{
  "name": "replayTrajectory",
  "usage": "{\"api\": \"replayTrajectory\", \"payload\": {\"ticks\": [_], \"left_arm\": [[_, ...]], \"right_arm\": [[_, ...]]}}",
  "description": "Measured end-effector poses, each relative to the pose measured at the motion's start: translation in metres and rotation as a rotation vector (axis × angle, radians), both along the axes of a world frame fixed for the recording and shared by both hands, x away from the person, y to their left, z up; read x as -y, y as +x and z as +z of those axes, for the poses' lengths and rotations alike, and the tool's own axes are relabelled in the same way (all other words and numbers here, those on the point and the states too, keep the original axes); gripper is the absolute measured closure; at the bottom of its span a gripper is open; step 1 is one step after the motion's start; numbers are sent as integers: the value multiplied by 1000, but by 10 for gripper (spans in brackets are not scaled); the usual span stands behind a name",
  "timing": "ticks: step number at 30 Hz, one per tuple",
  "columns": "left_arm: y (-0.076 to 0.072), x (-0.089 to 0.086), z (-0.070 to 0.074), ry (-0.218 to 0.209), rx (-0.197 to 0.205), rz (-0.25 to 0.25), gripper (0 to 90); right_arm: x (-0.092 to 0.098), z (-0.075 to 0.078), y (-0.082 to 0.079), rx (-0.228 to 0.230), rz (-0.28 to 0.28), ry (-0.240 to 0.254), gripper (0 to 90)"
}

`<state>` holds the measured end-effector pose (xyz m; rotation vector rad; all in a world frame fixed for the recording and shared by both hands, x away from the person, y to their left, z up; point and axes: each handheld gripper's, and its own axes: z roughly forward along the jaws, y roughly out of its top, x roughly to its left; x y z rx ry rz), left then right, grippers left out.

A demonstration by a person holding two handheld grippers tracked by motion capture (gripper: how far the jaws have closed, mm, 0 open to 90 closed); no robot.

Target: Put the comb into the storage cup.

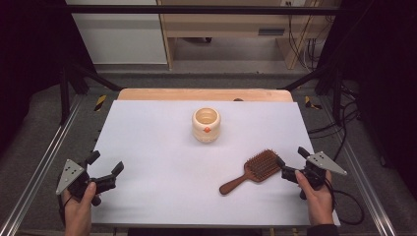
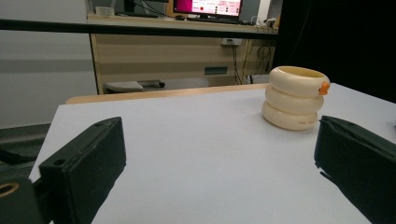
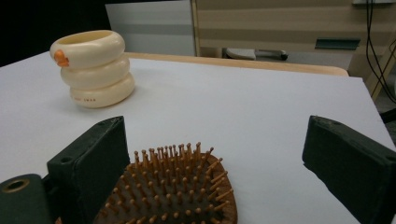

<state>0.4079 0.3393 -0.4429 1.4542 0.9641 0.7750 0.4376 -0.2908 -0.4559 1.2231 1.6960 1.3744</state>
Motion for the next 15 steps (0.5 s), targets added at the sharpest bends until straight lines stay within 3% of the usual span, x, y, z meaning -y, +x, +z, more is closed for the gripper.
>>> {"api": "replayTrajectory", "payload": {"ticks": [10, 15], "left_arm": [[-1, 2, -1, 18, -9, 5, 21], [-2, 1, -1, 20, -10, 8, 20]], "right_arm": [[-5, 6, -4, -43, -23, -4, 131], [-8, 8, -3, -84, -7, -10, 290]]}}
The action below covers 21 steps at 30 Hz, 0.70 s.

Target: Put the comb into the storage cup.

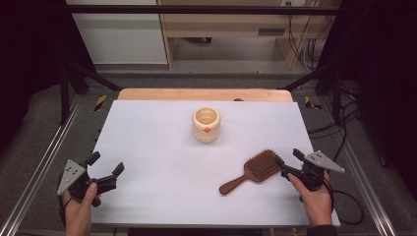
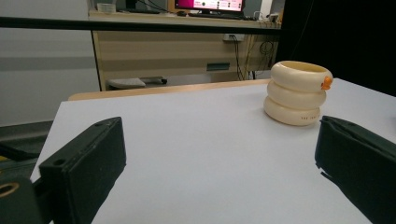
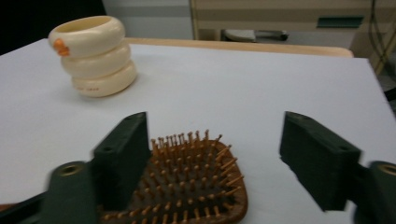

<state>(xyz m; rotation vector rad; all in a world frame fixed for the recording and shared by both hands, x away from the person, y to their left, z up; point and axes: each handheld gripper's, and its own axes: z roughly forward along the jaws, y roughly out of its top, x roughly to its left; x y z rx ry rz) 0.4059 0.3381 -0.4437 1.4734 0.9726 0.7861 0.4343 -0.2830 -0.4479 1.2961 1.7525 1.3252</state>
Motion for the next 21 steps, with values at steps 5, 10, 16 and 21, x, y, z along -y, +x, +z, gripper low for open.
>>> {"api": "replayTrajectory", "payload": {"ticks": [5, 10, 16, 21], "left_arm": [[0, 0, -1, 1, -5, 3, 21], [0, 2, -1, 10, -3, 8, 21], [0, 2, 0, 6, 12, 28, 23], [10, -2, -5, 12, -7, 32, 26]], "right_arm": [[-4, 2, 0, -20, 23, -51, 517], [-6, 3, 2, -31, 35, -102, 722], [-10, 8, 5, -61, 41, -120, 888], [-9, 12, 11, -89, 45, -129, 900]]}}
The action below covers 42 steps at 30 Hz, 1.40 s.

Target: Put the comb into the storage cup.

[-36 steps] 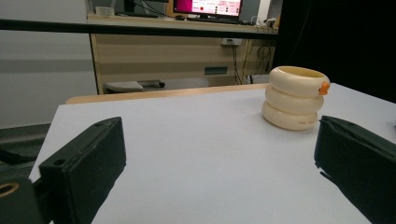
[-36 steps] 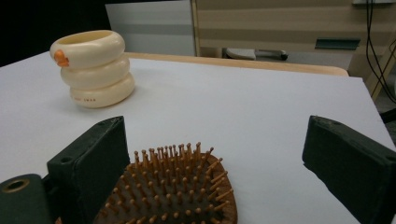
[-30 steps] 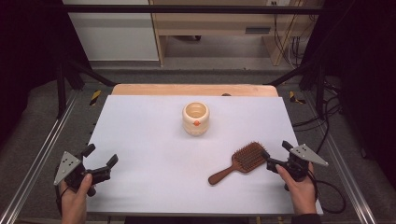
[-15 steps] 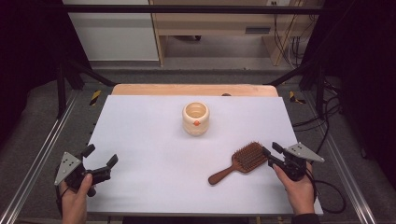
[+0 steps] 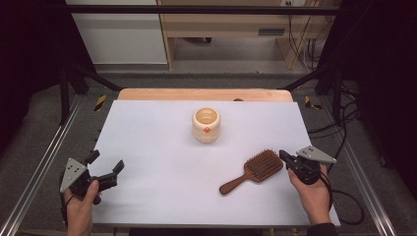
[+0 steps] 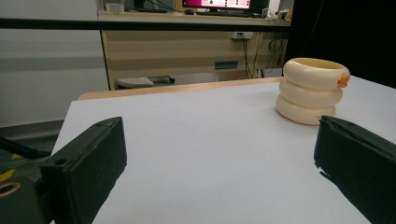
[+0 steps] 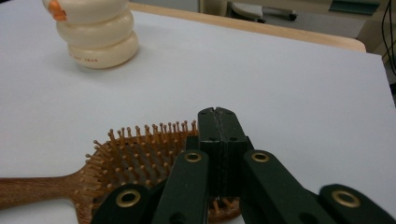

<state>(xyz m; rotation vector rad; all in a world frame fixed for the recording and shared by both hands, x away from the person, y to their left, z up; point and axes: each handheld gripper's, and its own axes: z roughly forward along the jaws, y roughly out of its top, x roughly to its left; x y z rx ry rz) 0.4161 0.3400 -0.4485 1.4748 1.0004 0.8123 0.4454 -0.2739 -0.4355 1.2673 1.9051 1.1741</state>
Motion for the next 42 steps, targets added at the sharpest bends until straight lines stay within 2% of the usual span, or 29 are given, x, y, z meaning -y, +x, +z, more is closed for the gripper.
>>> {"api": "replayTrajectory", "payload": {"ticks": [7, 10, 16, 20, 32, 42], "left_arm": [[1, 0, 0, 8, -5, -15, 26], [1, 2, 0, 12, -7, -27, 26], [1, 3, -1, 12, -13, -28, 27], [-1, 2, 0, 10, -10, -18, 27], [-4, 4, 0, 19, -6, -30, 27], [-5, 5, 0, 26, -8, -32, 27]], "right_arm": [[8, 4, 20, -75, -21, -4, 900], [10, 5, 28, -105, -25, -30, 900], [14, 6, 45, -138, -29, -47, 900], [17, 5, 52, -158, -32, -39, 900], [23, -10, 58, -190, -52, -27, 900], [24, -21, 60, -216, -42, -29, 900]]}}
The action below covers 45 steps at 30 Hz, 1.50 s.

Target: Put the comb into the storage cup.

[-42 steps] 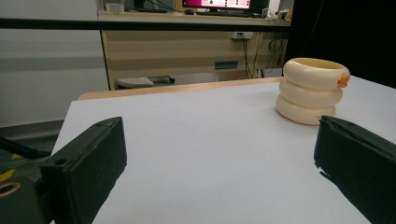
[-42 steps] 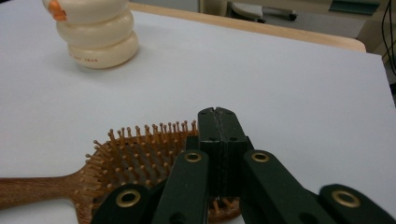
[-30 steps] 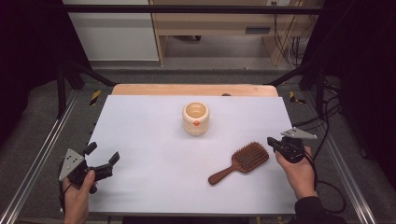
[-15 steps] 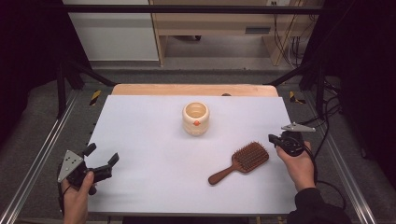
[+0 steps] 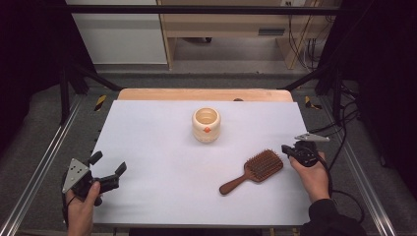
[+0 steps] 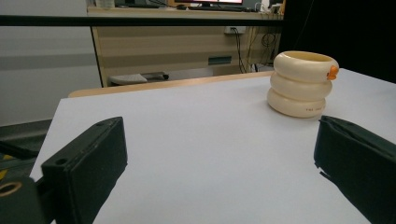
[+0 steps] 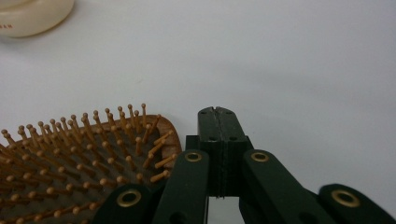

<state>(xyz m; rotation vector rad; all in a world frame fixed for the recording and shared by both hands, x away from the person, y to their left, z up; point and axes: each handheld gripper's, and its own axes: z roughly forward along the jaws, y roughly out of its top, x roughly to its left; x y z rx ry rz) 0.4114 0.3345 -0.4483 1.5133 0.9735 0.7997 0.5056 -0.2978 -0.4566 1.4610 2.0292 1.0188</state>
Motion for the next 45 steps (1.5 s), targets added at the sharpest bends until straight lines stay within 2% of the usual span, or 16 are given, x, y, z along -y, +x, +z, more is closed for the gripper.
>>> {"api": "replayTrajectory", "payload": {"ticks": [4, 18, 20, 28, 33, 45], "left_arm": [[0, 0, 0, 0, 2, 0, 27], [-1, 1, 0, 7, 2, -3, 28], [-1, 1, 0, 8, 2, -3, 28], [-1, 1, 0, 8, 3, -2, 28], [-1, 0, 0, 12, 2, 0, 28], [0, -1, 0, 7, 0, 14, 28]], "right_arm": [[-2, -5, -1, -13, 20, -4, 900], [0, -17, -4, -47, 22, 7, 900], [0, -19, -4, -42, 28, 19, 900], [1, -21, -6, -43, 31, 18, 900], [5, -22, -5, -46, 15, 31, 900], [6, -29, -8, -52, 50, 55, 900]]}}
